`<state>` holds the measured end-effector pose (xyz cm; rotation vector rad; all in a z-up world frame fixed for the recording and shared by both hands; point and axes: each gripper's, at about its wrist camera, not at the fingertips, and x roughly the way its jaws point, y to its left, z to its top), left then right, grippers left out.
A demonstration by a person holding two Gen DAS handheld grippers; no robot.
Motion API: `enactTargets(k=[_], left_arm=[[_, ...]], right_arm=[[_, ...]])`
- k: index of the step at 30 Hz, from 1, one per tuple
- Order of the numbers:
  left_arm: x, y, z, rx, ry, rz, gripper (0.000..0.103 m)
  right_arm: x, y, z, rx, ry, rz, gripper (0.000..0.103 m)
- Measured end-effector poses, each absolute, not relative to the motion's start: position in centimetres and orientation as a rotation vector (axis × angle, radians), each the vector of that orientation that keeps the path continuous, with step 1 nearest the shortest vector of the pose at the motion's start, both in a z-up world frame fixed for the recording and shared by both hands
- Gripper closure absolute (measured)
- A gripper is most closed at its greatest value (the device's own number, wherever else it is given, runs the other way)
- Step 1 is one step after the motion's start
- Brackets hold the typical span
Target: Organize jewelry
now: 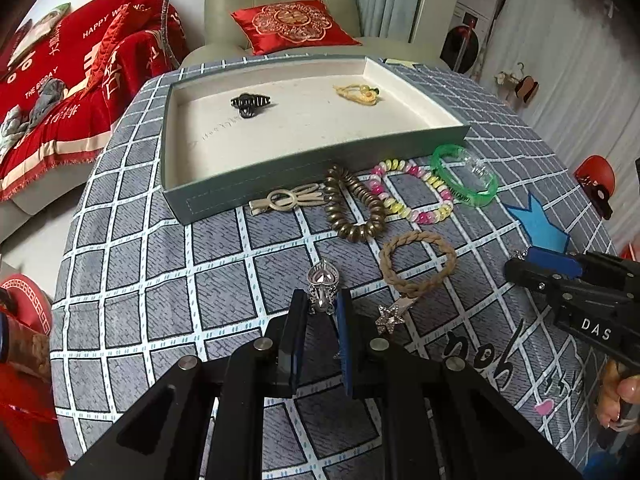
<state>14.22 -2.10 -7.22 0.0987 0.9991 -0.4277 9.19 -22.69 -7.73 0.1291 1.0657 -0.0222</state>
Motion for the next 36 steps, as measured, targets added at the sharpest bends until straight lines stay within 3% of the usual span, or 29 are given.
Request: enactTargets(k=[6,8,30,31,32,33,36], left_arm=[[13.6,-1.7,-5.2,0.077,0.951,-0.442,0.074],[13.6,-1.6,-4.8,0.070,0.945,-0.446,0.089],[12.6,-0.5,-3.3,0.113,0.910,-0.340,0.088],[12.5,-0.7,-3.3,0.139,0.909,-0.329,0.073],[12.6,-0.9,-3.4,0.161,0.916,-0.319,0.046],[12.9,-1.0,-3.5,0.165,0.940,-0.311,0.000],[13.8,-1.3,-4.8,0.140,0.960,-0.325,0.000]], right_arm=[[8.6,-23.5,-6.3,0.160,1.033,0.001,0.068],[8.5,-23.7,-5.8,0.172,1.023,0.007,0.068],[8.2,-23.7,-4.7,0.224,0.992,0.051,0.068],[8.2,-23.7,-4.7,0.228,0.993,0.052,0.068],[8.2,-23.8,-4.8,0.235,0.993,0.052,0.068],[8.2,-23.9,-4.9,0.241,0.994,0.053,0.068],[8.1,-23.9,-4.9,0.250,0.994,0.053,0.068]])
